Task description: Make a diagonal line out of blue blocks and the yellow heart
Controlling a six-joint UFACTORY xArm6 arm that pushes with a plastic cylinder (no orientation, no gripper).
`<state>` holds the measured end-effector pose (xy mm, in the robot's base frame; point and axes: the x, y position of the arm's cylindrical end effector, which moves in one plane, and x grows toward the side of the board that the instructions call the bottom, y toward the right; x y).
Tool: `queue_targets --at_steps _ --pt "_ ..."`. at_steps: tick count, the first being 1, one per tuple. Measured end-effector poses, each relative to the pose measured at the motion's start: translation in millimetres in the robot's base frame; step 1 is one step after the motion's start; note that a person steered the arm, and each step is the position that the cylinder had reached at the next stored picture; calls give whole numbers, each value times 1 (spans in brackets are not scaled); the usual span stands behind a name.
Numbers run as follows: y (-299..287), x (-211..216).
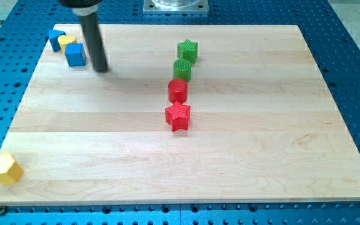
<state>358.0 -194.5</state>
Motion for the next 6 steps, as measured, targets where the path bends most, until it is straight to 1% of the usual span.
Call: queue_targets --at_steps 1,2,3,4,5,6 --pt "-70 -18" --pt "-24 -66" --pt "-25 -80" --pt "-76 -52" --pt "-65 -37" --pt "-109 -59"
